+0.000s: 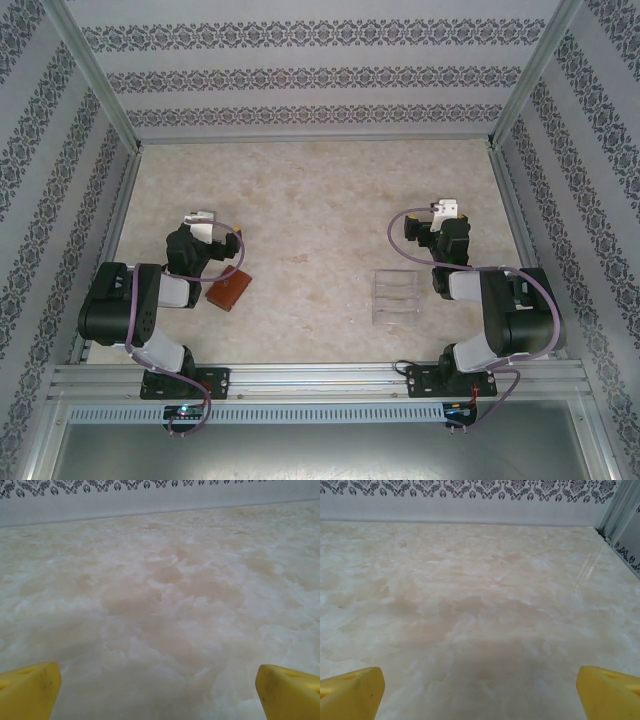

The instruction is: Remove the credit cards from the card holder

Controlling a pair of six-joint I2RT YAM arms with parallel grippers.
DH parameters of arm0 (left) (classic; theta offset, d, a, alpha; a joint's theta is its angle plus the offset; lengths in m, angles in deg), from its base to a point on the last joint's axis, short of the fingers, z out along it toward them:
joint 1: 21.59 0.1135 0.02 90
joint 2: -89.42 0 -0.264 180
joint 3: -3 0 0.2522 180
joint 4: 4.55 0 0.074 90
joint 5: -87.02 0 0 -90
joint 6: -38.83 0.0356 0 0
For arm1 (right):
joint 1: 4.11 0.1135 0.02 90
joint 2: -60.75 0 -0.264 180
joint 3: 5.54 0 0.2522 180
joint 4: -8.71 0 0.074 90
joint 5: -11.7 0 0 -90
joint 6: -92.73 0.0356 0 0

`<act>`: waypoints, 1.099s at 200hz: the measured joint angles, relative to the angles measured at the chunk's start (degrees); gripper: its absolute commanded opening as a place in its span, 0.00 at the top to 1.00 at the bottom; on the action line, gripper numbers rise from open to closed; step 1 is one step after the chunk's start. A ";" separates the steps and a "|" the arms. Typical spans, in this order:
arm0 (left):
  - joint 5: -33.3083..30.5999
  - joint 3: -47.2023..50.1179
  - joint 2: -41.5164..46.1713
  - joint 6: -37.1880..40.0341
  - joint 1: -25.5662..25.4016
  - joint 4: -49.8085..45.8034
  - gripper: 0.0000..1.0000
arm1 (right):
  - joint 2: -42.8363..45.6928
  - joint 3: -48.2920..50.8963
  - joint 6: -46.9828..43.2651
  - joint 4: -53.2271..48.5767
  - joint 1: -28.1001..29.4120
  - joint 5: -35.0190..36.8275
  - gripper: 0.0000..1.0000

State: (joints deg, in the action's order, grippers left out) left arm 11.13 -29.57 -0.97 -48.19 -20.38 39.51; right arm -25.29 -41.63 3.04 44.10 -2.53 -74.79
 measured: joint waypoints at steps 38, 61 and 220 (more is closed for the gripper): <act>-0.04 -0.35 0.00 0.00 0.04 -0.48 0.00 | 0.00 0.00 0.00 0.00 0.00 0.00 0.02; -0.55 -0.85 0.00 -0.02 0.04 -1.07 0.00 | 0.00 0.00 0.00 0.00 0.00 0.02 0.02; -9.86 -5.31 9.22 -2.60 -0.09 -15.08 0.00 | 8.96 -12.04 1.16 -26.73 0.04 0.02 0.03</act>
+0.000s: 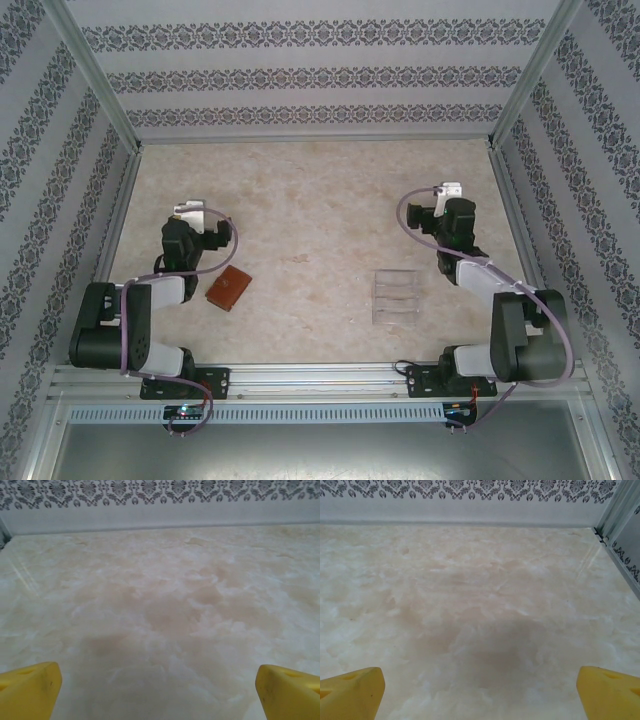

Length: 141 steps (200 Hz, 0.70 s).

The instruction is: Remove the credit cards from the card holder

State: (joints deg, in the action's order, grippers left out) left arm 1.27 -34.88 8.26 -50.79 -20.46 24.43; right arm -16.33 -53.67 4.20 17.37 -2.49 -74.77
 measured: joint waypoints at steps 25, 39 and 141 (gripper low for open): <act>-2.54 -3.80 2.34 -1.57 -0.04 -7.61 0.01 | 1.49 -5.84 3.19 -12.50 0.02 -1.14 0.09; -3.96 -6.49 3.48 -3.37 -0.26 -12.72 0.05 | 1.79 -9.99 5.84 -20.61 0.02 -2.19 0.12; 2.25 -30.21 4.57 -19.08 -0.37 -57.00 0.06 | 3.65 -22.86 20.20 -64.00 8.24 -5.42 0.35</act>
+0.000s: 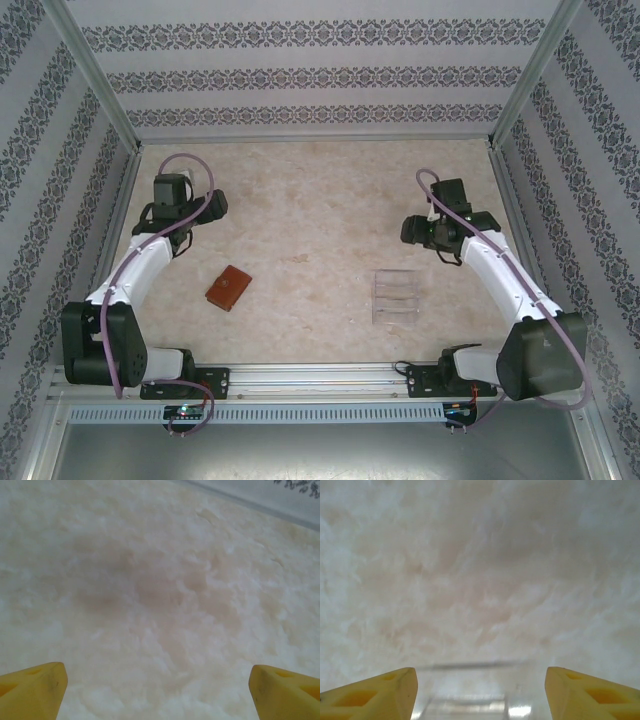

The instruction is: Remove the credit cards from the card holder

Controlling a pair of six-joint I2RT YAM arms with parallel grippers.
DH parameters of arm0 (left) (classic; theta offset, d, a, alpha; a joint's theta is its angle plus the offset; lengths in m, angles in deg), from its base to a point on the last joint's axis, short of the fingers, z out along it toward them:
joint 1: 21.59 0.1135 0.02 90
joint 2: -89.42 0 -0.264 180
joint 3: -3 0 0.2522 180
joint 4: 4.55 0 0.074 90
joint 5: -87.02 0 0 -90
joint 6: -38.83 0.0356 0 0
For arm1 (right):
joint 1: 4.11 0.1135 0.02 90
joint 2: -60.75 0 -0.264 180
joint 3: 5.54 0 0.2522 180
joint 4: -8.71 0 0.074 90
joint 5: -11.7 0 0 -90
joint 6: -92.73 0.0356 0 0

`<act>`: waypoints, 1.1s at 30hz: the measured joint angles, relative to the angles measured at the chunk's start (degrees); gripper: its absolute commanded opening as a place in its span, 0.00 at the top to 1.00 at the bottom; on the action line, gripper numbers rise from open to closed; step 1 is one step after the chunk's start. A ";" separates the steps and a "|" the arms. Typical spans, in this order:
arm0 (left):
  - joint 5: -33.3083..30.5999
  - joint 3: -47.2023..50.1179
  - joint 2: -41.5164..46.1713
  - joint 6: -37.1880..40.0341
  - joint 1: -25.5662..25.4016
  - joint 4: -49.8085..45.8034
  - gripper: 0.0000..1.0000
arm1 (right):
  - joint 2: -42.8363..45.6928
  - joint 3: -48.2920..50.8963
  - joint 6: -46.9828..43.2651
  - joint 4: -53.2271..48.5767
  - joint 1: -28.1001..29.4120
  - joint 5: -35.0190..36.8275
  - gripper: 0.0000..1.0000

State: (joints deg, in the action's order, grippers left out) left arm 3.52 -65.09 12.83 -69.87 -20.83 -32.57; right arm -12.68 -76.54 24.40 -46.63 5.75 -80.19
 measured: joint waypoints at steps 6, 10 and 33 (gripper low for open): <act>4.33 -5.05 0.00 -0.87 0.00 -12.90 0.06 | -3.23 -3.39 5.86 -9.35 8.02 -0.42 0.53; 5.27 -6.40 0.02 0.31 0.00 -18.95 0.05 | -6.08 -5.16 9.77 -13.16 12.61 -0.57 0.62; 4.94 -4.66 3.50 6.01 0.00 -22.69 0.03 | -16.00 -6.99 20.61 -15.39 22.64 -1.66 0.78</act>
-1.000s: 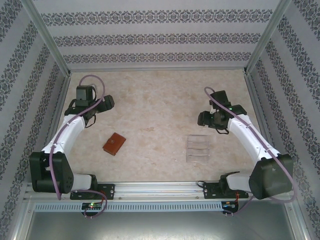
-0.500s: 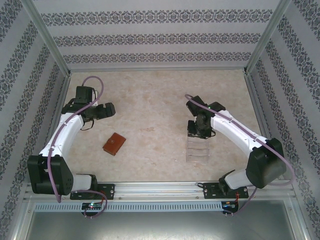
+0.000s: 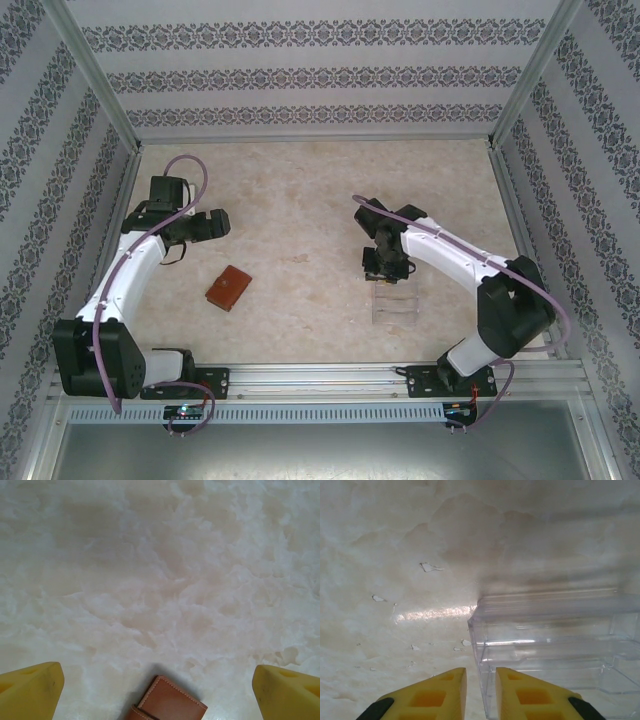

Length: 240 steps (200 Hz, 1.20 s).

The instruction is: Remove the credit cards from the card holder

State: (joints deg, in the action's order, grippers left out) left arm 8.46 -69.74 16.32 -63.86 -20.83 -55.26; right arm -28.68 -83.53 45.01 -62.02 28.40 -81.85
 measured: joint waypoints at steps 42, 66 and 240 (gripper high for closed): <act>-1.20 0.31 1.11 0.72 0.00 0.02 0.02 | -1.70 -0.57 -0.24 0.26 0.00 0.00 0.79; -1.57 0.31 1.60 0.76 0.02 0.04 0.02 | -2.54 -0.57 -0.48 0.63 0.00 0.00 0.80; -1.55 0.37 1.57 1.16 0.87 0.04 0.00 | -5.49 -2.12 -1.92 0.20 0.79 0.33 0.94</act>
State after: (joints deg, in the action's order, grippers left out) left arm 6.91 -69.37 17.90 -62.70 -19.96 -55.21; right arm -34.16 -85.65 43.08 -61.82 29.18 -81.52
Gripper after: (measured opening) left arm 0.994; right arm 0.077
